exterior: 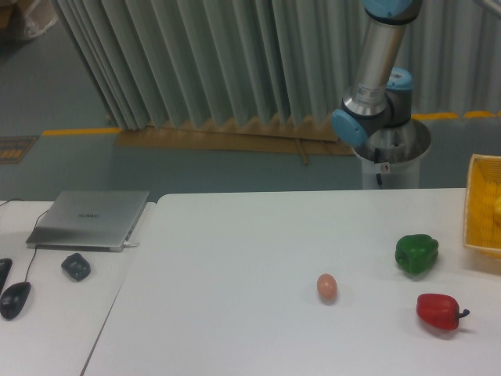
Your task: Place the triangular bread on the table
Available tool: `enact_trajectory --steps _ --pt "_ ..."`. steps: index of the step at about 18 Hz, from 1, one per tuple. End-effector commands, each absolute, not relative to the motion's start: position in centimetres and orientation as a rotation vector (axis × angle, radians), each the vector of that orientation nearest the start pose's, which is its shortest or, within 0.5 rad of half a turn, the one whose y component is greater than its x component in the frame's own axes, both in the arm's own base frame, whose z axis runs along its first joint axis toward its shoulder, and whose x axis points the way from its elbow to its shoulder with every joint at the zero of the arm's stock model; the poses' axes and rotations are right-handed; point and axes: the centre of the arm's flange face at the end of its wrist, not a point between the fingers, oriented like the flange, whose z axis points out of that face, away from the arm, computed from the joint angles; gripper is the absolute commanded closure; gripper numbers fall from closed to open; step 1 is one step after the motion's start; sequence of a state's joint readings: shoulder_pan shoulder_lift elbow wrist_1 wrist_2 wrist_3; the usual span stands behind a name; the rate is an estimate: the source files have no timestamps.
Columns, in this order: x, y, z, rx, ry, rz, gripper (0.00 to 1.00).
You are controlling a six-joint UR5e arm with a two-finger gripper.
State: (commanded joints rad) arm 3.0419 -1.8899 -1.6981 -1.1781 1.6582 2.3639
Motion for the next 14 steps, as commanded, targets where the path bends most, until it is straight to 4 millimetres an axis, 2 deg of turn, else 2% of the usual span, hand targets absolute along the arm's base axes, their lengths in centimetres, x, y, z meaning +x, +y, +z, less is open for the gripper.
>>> enact_trajectory --steps 4,6,10,11,13,14 --pt "-56.6 17.3 28.8 -2.892 1.365 -0.151 0.0" --pt "-56.8 17.0 27.7 -2.887 1.356 -0.178 0.0" --pt "-56.7 17.1 27.8 -2.907 1.344 -0.182 0.0" --pt "-56.8 17.1 27.8 -2.906 1.347 -0.183 0.02" --pt "-56.8 17.0 27.7 -2.906 1.344 -0.185 0.14" --pt "-56.8 16.9 27.7 -2.911 1.347 -0.189 0.16"
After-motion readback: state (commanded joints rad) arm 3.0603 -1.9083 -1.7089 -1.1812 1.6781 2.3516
